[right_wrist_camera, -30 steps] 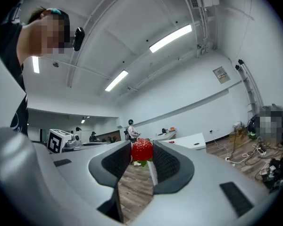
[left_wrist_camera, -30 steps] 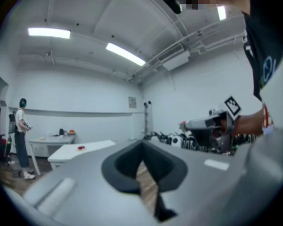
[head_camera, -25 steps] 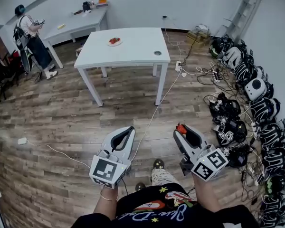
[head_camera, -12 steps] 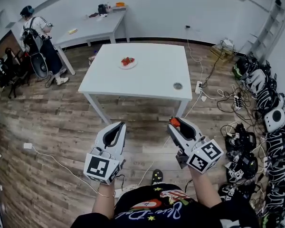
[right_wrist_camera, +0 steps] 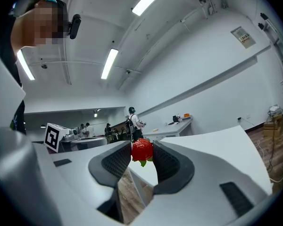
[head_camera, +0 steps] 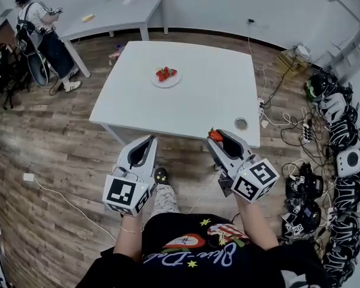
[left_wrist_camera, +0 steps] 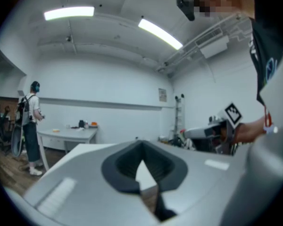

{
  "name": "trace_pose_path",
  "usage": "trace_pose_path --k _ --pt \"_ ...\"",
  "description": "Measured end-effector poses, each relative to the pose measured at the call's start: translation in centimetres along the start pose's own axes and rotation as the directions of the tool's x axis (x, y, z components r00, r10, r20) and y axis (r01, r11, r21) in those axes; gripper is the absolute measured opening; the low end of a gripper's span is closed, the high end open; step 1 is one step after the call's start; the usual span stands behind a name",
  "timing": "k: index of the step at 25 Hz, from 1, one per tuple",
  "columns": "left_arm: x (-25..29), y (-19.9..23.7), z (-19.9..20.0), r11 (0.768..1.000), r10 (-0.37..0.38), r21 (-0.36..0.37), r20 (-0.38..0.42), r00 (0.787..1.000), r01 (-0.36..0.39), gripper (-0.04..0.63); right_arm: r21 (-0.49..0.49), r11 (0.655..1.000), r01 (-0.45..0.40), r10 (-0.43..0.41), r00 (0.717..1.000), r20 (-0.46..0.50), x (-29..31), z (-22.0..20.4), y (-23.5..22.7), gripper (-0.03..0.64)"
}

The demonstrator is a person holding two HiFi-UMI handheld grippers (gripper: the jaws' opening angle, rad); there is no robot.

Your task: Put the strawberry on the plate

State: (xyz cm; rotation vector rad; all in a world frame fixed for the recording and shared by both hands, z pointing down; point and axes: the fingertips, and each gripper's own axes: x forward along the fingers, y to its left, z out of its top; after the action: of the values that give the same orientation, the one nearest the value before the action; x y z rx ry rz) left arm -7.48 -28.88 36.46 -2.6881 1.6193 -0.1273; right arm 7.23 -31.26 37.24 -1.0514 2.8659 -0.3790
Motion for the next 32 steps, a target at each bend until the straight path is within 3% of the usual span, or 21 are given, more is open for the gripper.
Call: trace_pose_path --k 8,17,21,32 --pt "12.5 14.7 0.2 0.994 -0.102 0.032 -0.005 0.995 0.102 -0.008 -0.045 0.996 0.08 -0.083 0.994 -0.066 17.8 1.0 -7.9 0.149" --pt "20.1 21.0 -2.1 0.984 -0.178 -0.011 -0.059 0.982 0.178 -0.008 -0.069 0.994 0.08 -0.095 0.959 -0.266 29.1 -2.4 -13.6 0.149" --pt "21.9 22.6 -2.7 0.987 -0.159 -0.006 -0.071 0.985 0.159 -0.008 -0.119 0.992 0.053 -0.097 0.908 -0.408 32.6 -6.1 -16.9 0.149" --pt "24.0 25.8 -3.3 0.991 -0.119 -0.061 -0.063 0.991 0.115 -0.008 -0.218 0.975 -0.031 -0.13 0.719 -0.683 38.5 -14.9 -22.1 0.149"
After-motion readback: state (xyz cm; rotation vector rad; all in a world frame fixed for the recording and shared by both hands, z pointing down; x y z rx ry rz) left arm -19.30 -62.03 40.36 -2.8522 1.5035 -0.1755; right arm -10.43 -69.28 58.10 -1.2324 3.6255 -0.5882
